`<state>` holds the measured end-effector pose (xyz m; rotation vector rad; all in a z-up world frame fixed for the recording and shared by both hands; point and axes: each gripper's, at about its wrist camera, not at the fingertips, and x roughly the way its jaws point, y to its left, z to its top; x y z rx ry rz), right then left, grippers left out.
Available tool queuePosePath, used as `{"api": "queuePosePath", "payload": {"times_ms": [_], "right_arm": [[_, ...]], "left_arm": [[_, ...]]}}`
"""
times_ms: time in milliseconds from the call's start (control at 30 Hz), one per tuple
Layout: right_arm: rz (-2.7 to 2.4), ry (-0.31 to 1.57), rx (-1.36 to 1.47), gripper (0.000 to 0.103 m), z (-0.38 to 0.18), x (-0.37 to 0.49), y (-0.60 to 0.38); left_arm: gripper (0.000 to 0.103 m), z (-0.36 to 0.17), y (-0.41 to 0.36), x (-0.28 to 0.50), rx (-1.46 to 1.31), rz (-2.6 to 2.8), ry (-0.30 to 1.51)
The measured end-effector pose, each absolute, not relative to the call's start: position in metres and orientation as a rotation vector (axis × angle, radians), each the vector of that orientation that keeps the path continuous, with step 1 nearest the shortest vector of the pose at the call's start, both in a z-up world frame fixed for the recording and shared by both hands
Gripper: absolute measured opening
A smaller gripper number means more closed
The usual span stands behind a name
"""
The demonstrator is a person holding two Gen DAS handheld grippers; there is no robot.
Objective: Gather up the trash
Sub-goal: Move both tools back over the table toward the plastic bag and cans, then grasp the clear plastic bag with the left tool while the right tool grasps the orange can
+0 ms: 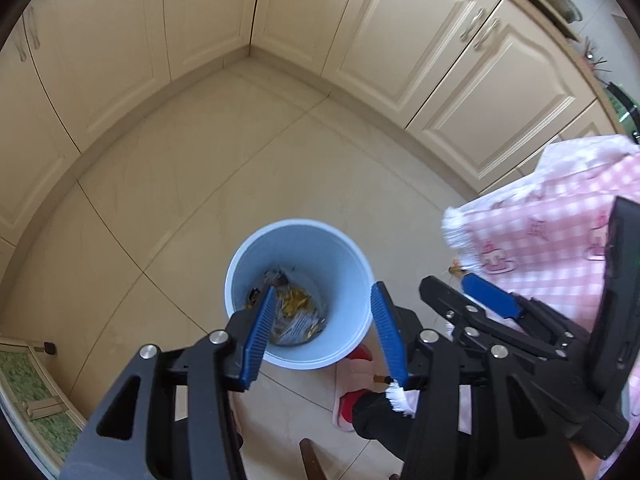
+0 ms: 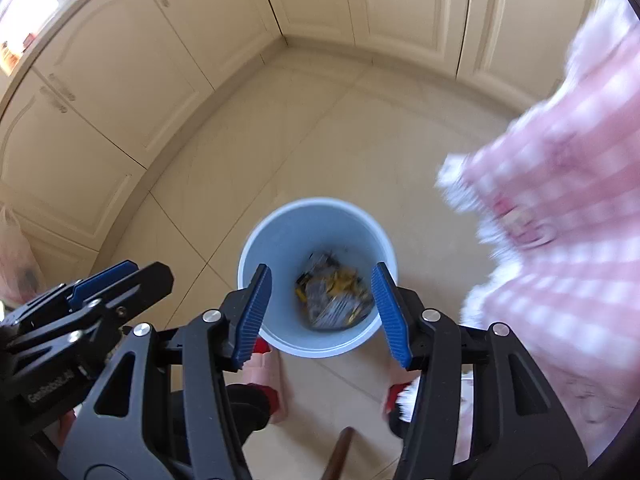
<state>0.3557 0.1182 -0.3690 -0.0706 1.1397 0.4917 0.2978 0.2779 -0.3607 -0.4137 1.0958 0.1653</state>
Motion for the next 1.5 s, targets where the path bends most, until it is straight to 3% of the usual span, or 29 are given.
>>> {"api": "queuePosePath", "payload": {"times_ms": [333,467,667,1100,1300,1500], "right_arm": [[0.496,0.831,-0.146,0.055,-0.218,0.282,0.069],[0.437,0.719,-0.118,0.059,-0.161,0.259,0.008],[0.260,0.610,-0.059,0.064,-0.110,0.236,-0.122],[-0.201,0.603,0.157,0.066,-0.114,0.218,-0.394],[-0.329,0.614,0.246,0.068,-0.128,0.217,-0.474],[-0.349,0.636,0.348,0.068,-0.148,0.226,-0.507]], "left_arm": [[0.058,-0.219,0.234,0.241,-0.347,0.137,0.820],[0.063,-0.154,0.183,0.226,-0.280,0.050,0.690],[0.068,-0.104,0.073,0.245,-0.155,-0.148,0.635],[0.071,-0.108,-0.218,0.319,0.019,-0.623,0.754],[0.071,-0.130,-0.306,0.342,0.141,-0.683,0.800],[0.071,-0.149,-0.347,0.363,0.213,-0.668,0.823]]}}
